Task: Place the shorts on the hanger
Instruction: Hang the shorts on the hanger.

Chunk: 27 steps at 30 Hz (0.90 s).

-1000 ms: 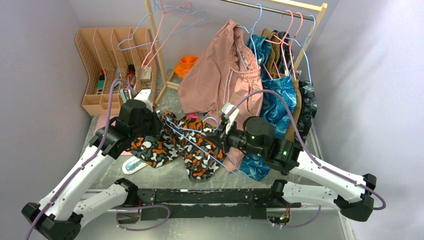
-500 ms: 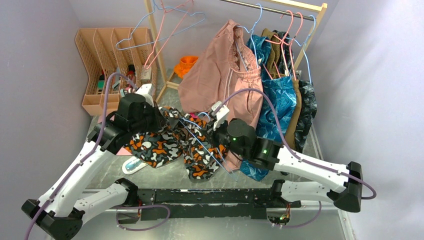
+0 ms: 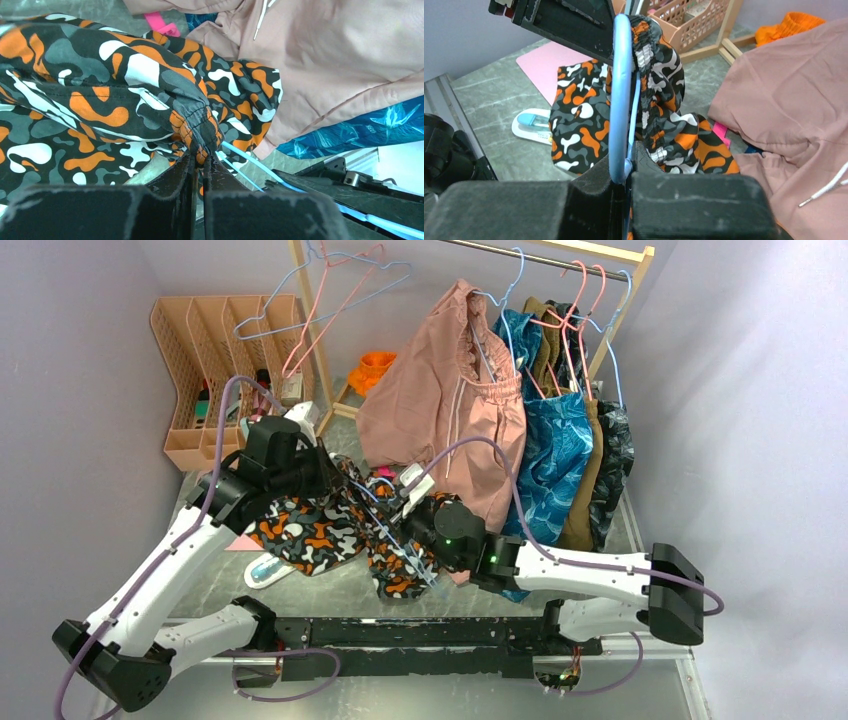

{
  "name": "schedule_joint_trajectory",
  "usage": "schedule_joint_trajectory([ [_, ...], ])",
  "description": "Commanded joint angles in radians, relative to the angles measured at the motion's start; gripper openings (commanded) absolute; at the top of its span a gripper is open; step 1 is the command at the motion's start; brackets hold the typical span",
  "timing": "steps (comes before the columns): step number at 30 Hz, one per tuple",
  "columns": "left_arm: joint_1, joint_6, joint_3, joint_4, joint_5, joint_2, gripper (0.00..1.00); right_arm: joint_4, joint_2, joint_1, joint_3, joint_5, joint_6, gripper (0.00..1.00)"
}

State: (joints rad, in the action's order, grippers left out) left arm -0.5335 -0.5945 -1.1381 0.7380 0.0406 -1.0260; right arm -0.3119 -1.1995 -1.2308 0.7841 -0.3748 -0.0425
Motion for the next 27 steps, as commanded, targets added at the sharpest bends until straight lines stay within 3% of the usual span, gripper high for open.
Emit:
schedule_joint_trajectory([
  [1,0.004,-0.033,-0.039,-0.033,0.083,0.0,0.07,-0.296,-0.044,-0.004,-0.034,-0.015,0.06,0.0],
  [6,0.005,-0.036,-0.063,-0.014,0.109,-0.007,0.07,-0.368,-0.127,-0.001,-0.021,-0.103,0.076,0.0],
  [14,0.005,-0.05,-0.038,-0.035,0.166,0.002,0.07,-0.543,-0.211,-0.001,0.002,-0.051,0.077,0.0],
  [19,0.004,-0.04,-0.061,-0.034,0.183,0.01,0.07,-0.608,-0.188,0.024,-0.031,0.062,0.017,0.0],
  [27,0.005,0.004,-0.224,0.01,0.235,-0.011,0.54,-0.76,-0.075,0.068,-0.15,0.166,-0.128,0.0],
])
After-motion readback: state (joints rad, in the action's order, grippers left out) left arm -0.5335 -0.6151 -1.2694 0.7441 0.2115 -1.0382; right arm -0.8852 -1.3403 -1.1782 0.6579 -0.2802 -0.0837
